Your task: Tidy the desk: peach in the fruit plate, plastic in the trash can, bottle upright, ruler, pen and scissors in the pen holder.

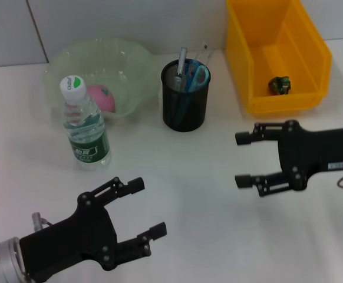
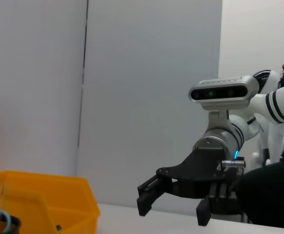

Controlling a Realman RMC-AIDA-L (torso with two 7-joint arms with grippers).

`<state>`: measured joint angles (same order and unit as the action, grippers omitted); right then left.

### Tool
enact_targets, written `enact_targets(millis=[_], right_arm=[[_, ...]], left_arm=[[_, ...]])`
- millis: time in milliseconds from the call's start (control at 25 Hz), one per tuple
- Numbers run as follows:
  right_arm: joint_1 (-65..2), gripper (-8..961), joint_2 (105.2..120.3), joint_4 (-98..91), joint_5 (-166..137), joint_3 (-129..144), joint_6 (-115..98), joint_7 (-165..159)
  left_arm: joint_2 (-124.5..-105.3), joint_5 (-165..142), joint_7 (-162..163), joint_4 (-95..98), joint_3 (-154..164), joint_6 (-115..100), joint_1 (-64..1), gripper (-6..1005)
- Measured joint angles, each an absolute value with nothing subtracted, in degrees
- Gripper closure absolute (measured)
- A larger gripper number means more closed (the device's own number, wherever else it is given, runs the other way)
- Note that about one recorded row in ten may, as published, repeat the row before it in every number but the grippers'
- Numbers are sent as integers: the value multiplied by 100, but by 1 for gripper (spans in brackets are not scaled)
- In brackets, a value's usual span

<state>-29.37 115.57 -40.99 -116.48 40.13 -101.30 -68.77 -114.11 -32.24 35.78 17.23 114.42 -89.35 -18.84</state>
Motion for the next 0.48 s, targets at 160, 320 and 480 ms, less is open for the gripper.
enact_targets(millis=[160, 320, 480], right_arm=[[-2864, 125, 11583, -4048, -11761, 4014, -10116, -6834], [-2782, 126, 11617, -3997, -11780, 4010, -10147, -6682], [-2662, 126, 11642, -3996, -11809, 4001, -10190, -6603]], left_arm=[[-11401, -3288, 3628, 1718, 11441, -8931, -1918, 184], [-11330, -3543, 3874, 1709, 11388, -8929, -2057, 184], [-11269, -3721, 4148, 1680, 11362, -8945, -2185, 185]])
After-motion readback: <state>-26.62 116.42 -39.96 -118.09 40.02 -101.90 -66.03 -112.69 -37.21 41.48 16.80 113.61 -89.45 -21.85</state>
